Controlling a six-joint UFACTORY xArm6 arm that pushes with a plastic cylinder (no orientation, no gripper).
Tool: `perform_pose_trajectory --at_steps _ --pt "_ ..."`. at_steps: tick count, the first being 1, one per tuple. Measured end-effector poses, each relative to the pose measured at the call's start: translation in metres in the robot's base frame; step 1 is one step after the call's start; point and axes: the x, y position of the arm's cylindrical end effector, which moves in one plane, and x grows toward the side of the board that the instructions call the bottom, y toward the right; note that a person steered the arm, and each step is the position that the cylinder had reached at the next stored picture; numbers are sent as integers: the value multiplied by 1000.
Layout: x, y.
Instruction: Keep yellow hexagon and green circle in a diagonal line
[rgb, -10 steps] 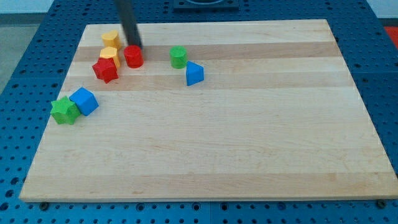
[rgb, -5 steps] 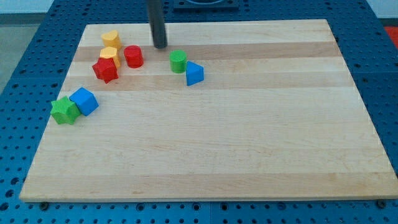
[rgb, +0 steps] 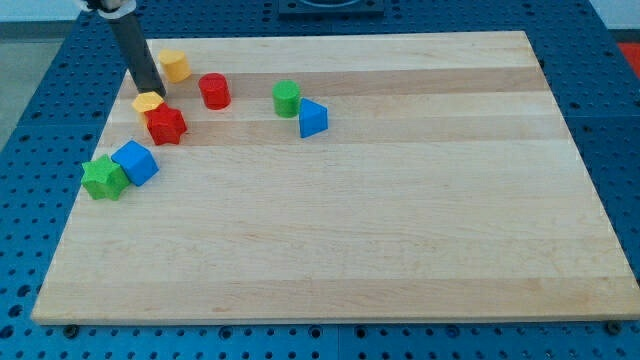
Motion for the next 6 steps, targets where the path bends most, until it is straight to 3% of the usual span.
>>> perform_pose_trajectory --at_steps 1,2,3,4,5,6 --pt "0 -2" --pt "4 -50" --pt "29 -33" --pt "30 59" --pt "30 96" --pt "66 46"
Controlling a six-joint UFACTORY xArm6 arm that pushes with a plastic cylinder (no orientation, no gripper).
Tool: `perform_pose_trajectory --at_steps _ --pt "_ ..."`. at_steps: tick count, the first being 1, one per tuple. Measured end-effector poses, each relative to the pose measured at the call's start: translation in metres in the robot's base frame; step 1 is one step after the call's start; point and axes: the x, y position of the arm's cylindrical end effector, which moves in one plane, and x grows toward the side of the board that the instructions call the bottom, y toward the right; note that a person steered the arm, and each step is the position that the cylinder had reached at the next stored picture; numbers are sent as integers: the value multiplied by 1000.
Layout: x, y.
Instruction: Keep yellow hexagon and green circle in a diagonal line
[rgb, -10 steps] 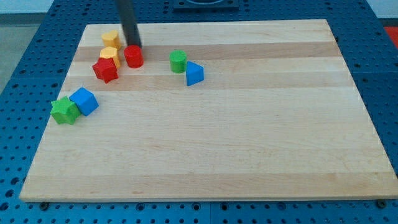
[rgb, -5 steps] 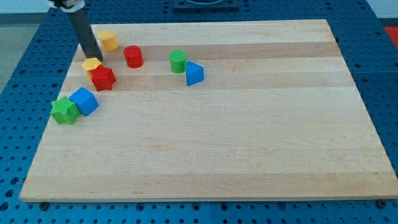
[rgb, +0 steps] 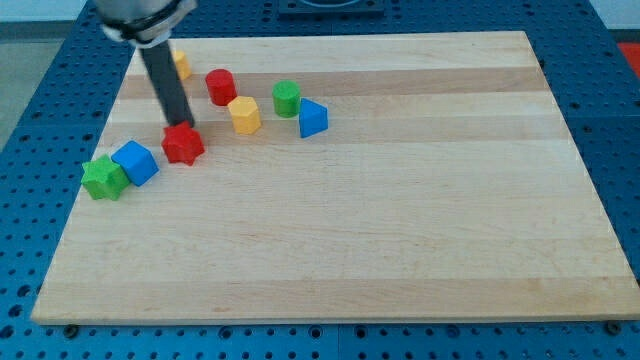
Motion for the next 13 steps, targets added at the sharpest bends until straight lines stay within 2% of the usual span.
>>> perform_pose_trajectory --at_steps 1,2,3,4,5,6,7,8,13 --pt "-2 58" --pt "-5 80" --pt "-28 106" --pt "-79 126" --pt "-94 128" --pt "-94 189" --pt "-94 214" --pt "-94 183" --pt "-94 187"
